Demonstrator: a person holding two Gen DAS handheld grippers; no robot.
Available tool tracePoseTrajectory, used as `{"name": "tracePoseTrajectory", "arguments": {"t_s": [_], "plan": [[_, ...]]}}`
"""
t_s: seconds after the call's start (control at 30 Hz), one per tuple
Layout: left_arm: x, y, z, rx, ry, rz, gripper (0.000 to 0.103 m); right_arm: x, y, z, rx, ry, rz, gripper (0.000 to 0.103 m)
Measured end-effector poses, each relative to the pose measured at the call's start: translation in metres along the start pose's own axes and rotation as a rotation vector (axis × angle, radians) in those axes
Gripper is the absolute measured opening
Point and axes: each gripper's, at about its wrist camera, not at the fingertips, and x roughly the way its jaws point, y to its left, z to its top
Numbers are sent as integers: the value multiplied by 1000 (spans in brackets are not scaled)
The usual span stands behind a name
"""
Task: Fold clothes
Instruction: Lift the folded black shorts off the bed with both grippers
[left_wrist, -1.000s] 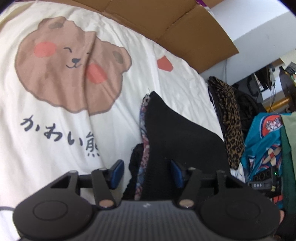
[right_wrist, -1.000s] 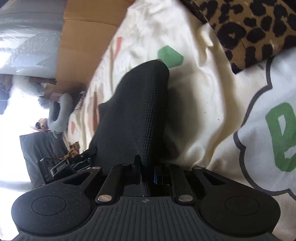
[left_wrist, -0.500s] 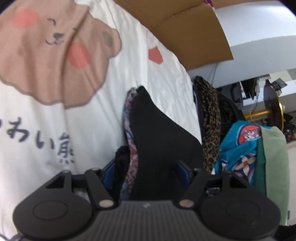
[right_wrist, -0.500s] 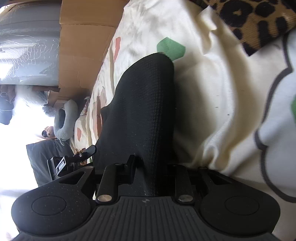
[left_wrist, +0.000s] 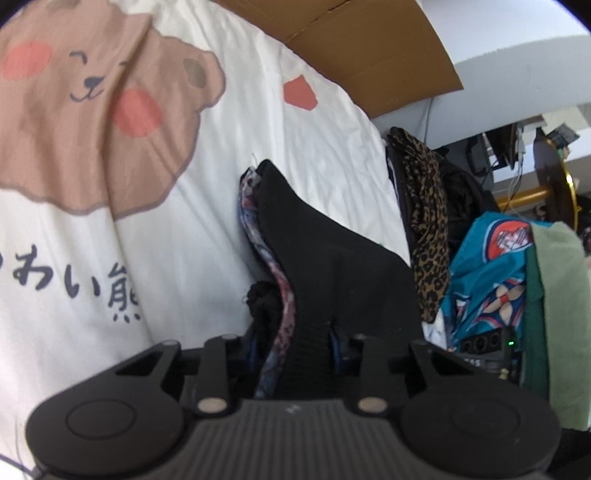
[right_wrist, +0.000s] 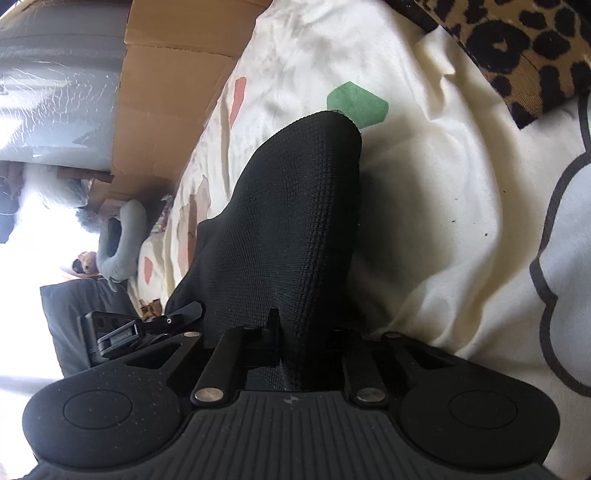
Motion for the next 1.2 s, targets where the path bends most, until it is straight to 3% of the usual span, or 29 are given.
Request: {"name": "tracePoseTrajectory", "arguments": {"t_s": [0.27, 0.53, 0.87, 1.2], "plan": [[-10, -35, -12, 25, -54, 154, 32, 0, 27, -3, -76, -13, -120, 10], [-30, -76, -28, 26, -123, 287, 32, -13, 64, -7, -145, 13, -179, 10], [-83, -137, -48, -8, -161, 389, 31, -56, 128, -18, -263, -9, -171, 9], [-141, -235, -54, 19, -301, 434, 31, -123, 199, -17, -346, -104, -128, 9]]}}
